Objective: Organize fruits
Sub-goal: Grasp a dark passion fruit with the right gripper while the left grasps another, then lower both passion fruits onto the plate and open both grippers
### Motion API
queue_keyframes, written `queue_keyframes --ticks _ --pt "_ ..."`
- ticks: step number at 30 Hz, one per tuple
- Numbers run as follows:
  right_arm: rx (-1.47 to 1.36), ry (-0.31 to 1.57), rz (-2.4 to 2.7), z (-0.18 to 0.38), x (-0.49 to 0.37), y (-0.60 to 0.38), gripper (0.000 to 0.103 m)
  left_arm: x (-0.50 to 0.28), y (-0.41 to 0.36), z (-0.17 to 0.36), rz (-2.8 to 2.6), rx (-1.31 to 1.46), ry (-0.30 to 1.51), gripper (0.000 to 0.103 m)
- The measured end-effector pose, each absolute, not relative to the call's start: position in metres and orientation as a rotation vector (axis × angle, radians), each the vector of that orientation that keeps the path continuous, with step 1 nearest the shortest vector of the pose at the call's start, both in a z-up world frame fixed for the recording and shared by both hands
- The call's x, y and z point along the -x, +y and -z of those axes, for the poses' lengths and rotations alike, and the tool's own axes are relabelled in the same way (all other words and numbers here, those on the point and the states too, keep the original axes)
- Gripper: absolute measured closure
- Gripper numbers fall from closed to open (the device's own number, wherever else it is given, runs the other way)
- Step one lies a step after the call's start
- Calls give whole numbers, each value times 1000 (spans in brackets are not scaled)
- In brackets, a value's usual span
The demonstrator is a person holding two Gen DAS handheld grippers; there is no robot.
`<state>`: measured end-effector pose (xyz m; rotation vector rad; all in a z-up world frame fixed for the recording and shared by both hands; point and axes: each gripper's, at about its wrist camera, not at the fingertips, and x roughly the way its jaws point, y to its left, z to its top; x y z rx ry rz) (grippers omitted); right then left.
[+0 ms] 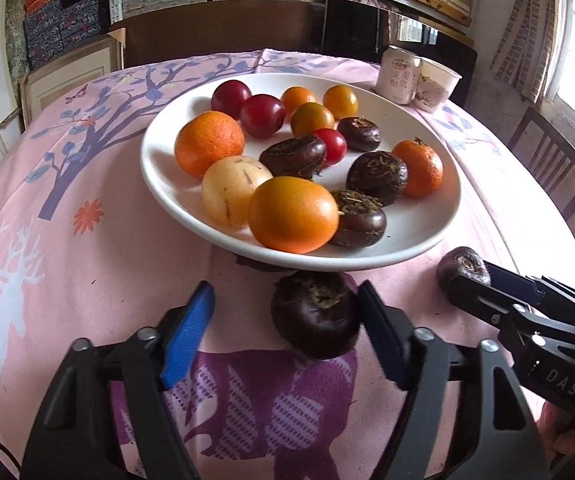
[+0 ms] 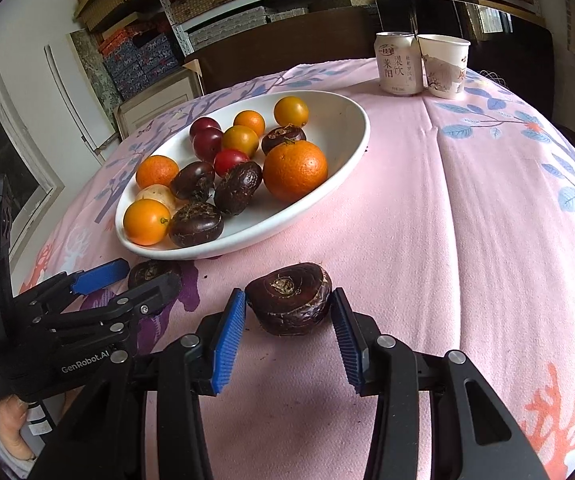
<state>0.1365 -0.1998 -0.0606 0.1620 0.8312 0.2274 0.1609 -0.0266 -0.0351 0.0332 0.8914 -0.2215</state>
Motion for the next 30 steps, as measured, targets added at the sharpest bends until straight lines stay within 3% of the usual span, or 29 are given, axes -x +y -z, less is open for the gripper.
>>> queue_keyframes --ticks 4,11,14,16,20,22,25,27,30 --pt "-162 832 -228 61 -136 -200 58 -156 -36 35 245 -73 886 60" --pt "-156 836 -229 61 -137 -198 57 -144 -29 34 210 -87 880 60" --pt "-147 837 -228 61 -137 -196 56 -145 -25 34 193 -72 882 56" --pt "-141 838 -227 61 -137 -195 55 -146 -24 36 173 -75 895 43" --pt "-121 840 -229 61 -137 -192 51 -146 -29 38 174 -105 902 36" --pt "-113 840 -230 61 -137 -190 49 -147 -32 39 152 -131 906 20" --pt "-109 840 -229 61 -136 -189 49 -149 -29 40 150 -116 914 19" --pt "-105 840 -229 61 -136 -188 48 -148 -28 39 156 -112 911 22" --pt "-105 839 -228 61 -136 -188 49 -144 -32 37 180 -130 889 45"
